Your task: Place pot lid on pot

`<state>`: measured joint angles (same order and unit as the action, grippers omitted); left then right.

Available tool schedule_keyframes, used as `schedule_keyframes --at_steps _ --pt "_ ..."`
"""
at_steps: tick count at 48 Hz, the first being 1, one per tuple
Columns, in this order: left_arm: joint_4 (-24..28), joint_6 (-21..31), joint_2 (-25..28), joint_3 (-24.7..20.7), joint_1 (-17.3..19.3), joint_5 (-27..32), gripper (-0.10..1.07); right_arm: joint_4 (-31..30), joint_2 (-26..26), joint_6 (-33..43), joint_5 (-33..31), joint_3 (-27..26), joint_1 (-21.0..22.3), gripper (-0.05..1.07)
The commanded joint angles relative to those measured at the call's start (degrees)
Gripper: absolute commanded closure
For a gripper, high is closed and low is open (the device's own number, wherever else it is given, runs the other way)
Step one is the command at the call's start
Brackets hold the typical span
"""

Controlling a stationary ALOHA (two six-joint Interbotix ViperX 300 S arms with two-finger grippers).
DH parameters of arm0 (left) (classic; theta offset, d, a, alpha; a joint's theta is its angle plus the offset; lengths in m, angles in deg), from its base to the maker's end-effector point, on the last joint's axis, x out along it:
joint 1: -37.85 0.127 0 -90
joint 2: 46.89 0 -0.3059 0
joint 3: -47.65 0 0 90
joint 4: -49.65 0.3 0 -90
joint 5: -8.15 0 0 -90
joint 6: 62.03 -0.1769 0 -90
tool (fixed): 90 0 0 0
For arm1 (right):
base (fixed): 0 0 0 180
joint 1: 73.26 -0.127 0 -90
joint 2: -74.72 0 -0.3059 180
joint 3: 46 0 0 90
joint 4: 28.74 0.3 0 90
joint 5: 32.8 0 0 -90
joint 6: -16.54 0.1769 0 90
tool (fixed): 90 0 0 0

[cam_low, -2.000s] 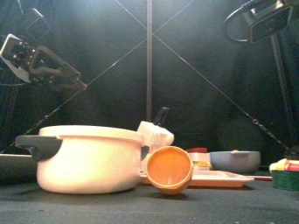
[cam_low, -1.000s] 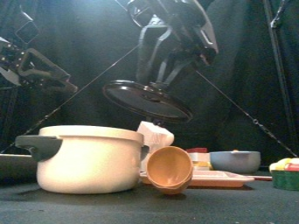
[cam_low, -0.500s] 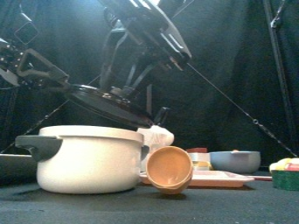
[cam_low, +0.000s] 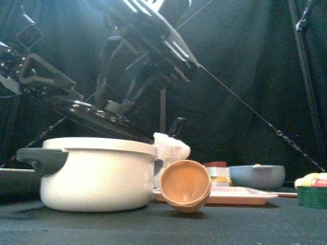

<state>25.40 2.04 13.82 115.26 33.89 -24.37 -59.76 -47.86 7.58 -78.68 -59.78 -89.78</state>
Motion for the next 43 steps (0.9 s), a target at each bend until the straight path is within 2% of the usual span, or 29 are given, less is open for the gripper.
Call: schedule_keyframes --at_steps 1,43 --pt "-0.09 -0.09 0.09 -0.62 0.09 -0.18 -0.01 0.00 1.23 -0.09 0.09 -1.58 0.35 0.39" --pt "0.00 -0.09 0.09 -0.62 0.09 -0.26 -0.01 0.97 0.44 -0.09 -1.23 -1.41 0.35 0.39"
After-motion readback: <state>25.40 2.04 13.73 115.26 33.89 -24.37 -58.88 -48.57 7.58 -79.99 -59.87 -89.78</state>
